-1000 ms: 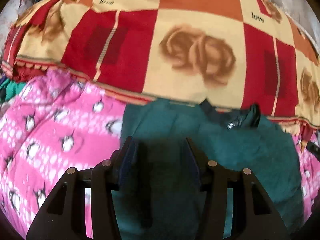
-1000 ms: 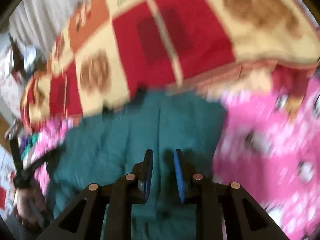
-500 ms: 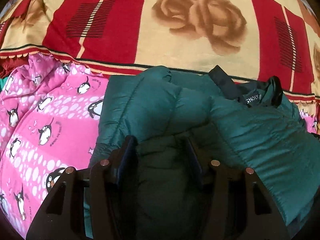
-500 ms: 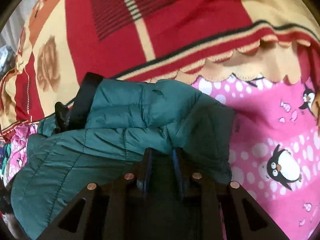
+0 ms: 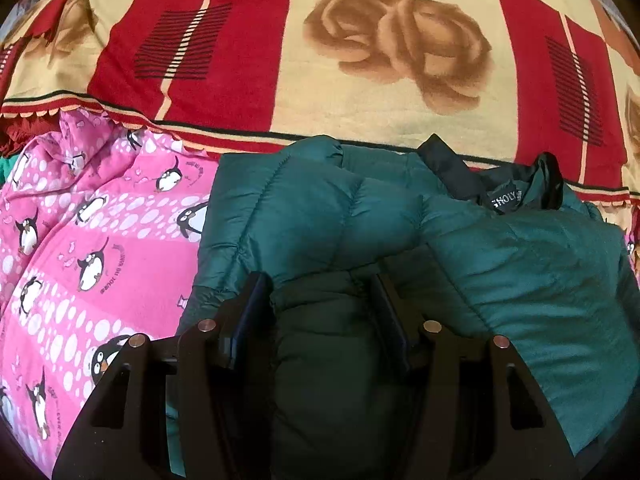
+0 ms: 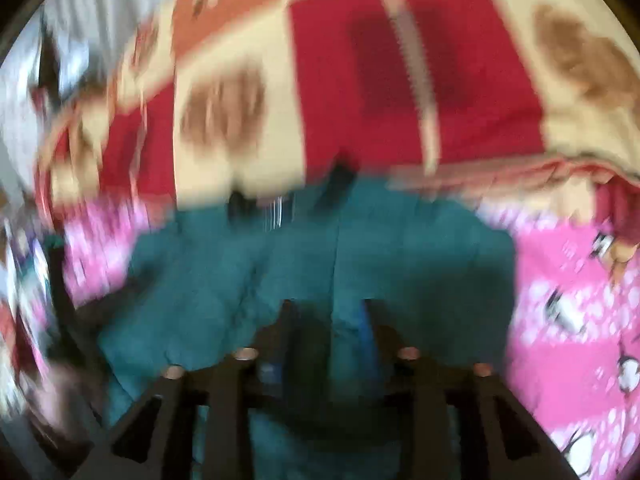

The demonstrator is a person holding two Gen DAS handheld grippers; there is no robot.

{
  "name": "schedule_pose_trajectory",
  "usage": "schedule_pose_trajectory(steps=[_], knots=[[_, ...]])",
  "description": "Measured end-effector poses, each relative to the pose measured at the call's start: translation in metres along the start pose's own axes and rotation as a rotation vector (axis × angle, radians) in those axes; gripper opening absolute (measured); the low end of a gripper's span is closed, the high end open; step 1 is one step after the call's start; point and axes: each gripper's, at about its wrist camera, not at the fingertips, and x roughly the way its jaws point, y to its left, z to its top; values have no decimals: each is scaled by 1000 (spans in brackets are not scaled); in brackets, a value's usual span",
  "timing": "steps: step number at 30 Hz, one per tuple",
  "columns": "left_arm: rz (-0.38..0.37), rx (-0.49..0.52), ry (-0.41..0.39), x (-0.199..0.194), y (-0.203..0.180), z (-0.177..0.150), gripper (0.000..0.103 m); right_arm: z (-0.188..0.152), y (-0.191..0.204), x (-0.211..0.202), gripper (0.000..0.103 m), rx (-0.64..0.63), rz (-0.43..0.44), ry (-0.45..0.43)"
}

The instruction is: Fold large clothes

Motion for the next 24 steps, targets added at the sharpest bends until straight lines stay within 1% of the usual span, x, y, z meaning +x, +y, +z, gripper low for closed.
schedule_pose_trajectory(steps=[1,3,4,5,8,9,11,12,14,15,16,18,19,20,22,23,24], knots=[[3,2,7,0,0,2,57,-3,-4,0,37,12,10,-14],[9,12,36,-1,-1,6,59,4,-11,-5,37,79,25,11],[1,25,59,-4,0,10,59,8,-11,-10,37,94,16,27],[-11,31,68,-9,1,13,59,10,-11,-20,37,89,-7,25],[-109,23,37,-49,22,20,58,9,-5,-58,37,56,-32,-54],[-142,27,25,-63,30,17,58,5,-8,-74,37,55,-34,-64],[-173,50,13,-85,43,8,59,-13,-17,-101,37,57,-26,-56],[-168,66,13,-97,54,-2,59,-25,-20,-111,37,46,-20,-44],[-159,83,38,-105,63,-19,59,-55,-23,-130,37,10,1,-29],[-169,97,62,-106,65,-30,59,-70,-25,-137,39,-1,20,-18],[-184,127,112,-102,62,-44,59,-85,-24,-134,39,-15,27,17],[-178,201,226,-88,51,-65,60,-109,-20,-107,39,-43,-32,158],[-156,262,232,-88,45,-75,60,-121,-24,-101,39,-44,-46,201],[-140,288,196,-96,44,-79,60,-126,-26,-108,39,-20,-40,143],[-141,288,201,-111,51,-81,60,-127,-33,-123,39,57,-36,128],[-145,277,195,-119,58,-83,60,-129,-37,-142,39,104,-25,97],[-150,267,173,-130,67,-86,60,-132,-38,-155,39,114,-10,65]])
